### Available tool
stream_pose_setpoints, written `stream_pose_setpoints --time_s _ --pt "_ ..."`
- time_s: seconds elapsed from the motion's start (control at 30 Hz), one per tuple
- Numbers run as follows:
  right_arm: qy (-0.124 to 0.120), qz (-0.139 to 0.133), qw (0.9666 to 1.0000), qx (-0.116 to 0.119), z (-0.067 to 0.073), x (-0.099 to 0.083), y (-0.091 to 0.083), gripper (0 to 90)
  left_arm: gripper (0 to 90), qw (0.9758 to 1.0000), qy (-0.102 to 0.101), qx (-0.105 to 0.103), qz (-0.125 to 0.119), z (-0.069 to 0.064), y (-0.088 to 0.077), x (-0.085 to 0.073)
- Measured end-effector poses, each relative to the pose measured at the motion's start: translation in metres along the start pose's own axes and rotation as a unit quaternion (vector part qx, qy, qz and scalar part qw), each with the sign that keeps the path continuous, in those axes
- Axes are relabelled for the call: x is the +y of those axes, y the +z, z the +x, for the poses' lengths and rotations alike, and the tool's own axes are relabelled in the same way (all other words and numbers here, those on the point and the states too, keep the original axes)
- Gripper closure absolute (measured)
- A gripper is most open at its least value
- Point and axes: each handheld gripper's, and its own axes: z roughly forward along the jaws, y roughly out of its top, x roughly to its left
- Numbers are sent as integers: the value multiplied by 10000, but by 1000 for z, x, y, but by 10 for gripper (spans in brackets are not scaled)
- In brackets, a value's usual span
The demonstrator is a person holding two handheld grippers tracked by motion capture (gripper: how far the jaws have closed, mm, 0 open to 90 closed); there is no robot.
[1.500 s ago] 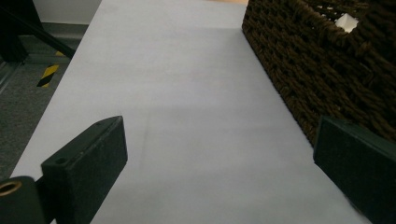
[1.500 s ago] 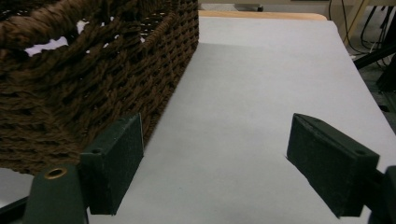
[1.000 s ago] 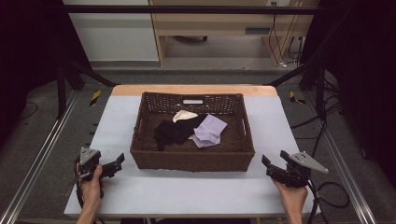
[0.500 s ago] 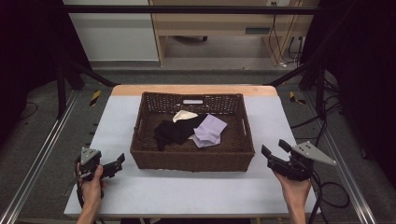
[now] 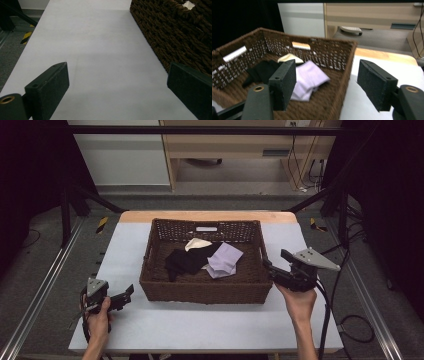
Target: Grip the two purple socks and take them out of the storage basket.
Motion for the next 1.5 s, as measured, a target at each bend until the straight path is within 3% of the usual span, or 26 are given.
stream_pose_setpoints --time_s 0.17,0.3,0.57,0.87,1.07,1.5 --pt "54 -21 9999 119 11 16 19 323 38 10000 23 16 -3 -1 0 0" --pt "-37 7 9999 139 21 29 40 324 38 10000 25 20 -1 -1 0 0" --pt "-74 88 9999 96 28 43 77 325 37 10000 -26 8 -21 1 0 0" --pt "-23 318 9995 5 23 40 113 334 38 10000 9 8 -11 0 0 0" --pt "150 497 9986 37 16 39 132 340 38 10000 1 11 -22 0 0 0" --pt "102 1006 9949 -70 16 26 166 348 40 10000 -3 0 2 0 0 0"
